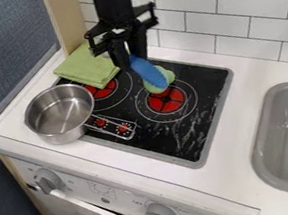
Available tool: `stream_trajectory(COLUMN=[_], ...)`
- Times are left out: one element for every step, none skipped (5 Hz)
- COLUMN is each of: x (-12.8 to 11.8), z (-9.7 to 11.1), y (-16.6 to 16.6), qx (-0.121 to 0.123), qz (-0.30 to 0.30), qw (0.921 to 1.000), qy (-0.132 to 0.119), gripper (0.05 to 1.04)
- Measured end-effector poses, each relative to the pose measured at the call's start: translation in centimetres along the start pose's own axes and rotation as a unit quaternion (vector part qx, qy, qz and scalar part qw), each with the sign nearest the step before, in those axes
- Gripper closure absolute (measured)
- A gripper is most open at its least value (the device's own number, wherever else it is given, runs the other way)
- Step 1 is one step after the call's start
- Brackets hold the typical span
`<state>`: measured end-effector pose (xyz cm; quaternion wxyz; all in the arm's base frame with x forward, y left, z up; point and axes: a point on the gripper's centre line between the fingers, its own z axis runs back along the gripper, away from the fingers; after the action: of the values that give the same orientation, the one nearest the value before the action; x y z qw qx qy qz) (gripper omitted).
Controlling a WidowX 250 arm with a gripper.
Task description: Moved spoon on top of the cloth
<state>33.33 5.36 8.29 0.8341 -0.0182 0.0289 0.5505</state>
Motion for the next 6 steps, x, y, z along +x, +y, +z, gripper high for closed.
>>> stream_trajectory(x=[1.9,3.9,6.4,8.6,9.5,9.7], z=[-0.1,0.2,0.1,-1.1,-1.6,-2.3], y=[-0.8,-0.8,0.7,1.2,0.6,-0.2], qx=[0.020,0.007,-0.011,-0.016,-0.037,-0.030], qz=[0.123,0.222,0.285,0.320,0.363,0.368], qw=[0.9922,0.9750,0.9583,0.9474,0.9306,0.9291], qy=[0.006,0.010,0.009,0.006,-0.025,-0.028], gripper=[0.734,0.734,0.734,0.734,0.734,0.734])
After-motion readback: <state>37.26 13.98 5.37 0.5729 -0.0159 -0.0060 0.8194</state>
